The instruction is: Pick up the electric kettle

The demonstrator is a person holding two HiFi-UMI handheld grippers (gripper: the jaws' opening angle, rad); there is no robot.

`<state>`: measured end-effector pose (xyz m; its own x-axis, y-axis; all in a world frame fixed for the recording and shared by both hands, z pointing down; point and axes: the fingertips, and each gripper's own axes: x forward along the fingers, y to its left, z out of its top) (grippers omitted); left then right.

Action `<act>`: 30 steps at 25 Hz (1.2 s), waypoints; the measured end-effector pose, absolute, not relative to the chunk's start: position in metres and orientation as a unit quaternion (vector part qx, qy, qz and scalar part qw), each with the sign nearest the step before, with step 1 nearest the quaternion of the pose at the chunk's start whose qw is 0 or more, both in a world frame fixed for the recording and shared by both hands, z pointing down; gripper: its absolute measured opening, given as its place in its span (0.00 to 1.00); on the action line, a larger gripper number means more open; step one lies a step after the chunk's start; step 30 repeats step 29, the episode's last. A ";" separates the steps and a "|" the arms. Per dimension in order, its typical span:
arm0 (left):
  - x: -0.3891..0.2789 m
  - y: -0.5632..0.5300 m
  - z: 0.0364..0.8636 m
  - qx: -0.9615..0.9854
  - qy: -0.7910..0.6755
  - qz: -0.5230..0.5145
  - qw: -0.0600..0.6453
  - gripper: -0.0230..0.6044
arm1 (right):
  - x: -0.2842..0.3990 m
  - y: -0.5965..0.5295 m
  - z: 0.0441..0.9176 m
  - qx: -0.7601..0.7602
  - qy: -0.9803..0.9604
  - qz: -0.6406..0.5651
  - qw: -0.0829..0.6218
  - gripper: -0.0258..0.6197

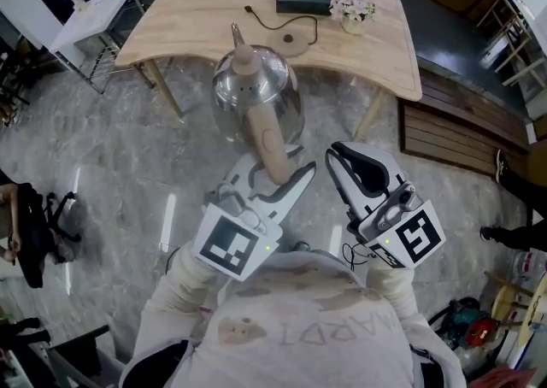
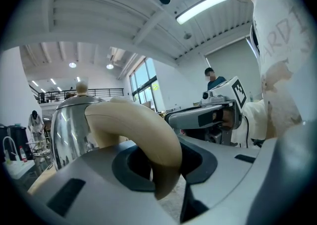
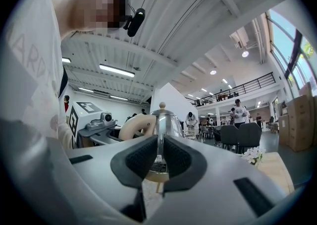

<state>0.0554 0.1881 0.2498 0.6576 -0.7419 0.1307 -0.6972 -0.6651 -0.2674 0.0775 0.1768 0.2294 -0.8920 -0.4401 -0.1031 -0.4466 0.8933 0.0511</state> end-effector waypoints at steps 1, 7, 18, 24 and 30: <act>0.057 0.191 0.248 -0.905 0.397 -0.116 0.101 0.20 | 0.078 0.179 0.229 -0.227 0.972 0.038 0.045 0.11; 0.063 0.201 0.243 -0.904 0.397 -0.116 0.106 0.20 | 0.085 0.190 0.228 -0.227 0.972 0.046 0.040 0.11; 0.065 0.206 0.237 -0.907 0.393 -0.111 0.104 0.20 | 0.089 0.196 0.226 -0.228 0.972 0.048 0.039 0.11; 0.064 0.205 0.238 -0.907 0.393 -0.109 0.105 0.20 | 0.089 0.196 0.229 -0.230 0.971 0.049 0.036 0.11; 0.064 0.203 0.238 -0.907 0.393 -0.109 0.107 0.20 | 0.089 0.194 0.230 -0.232 0.971 0.049 0.036 0.11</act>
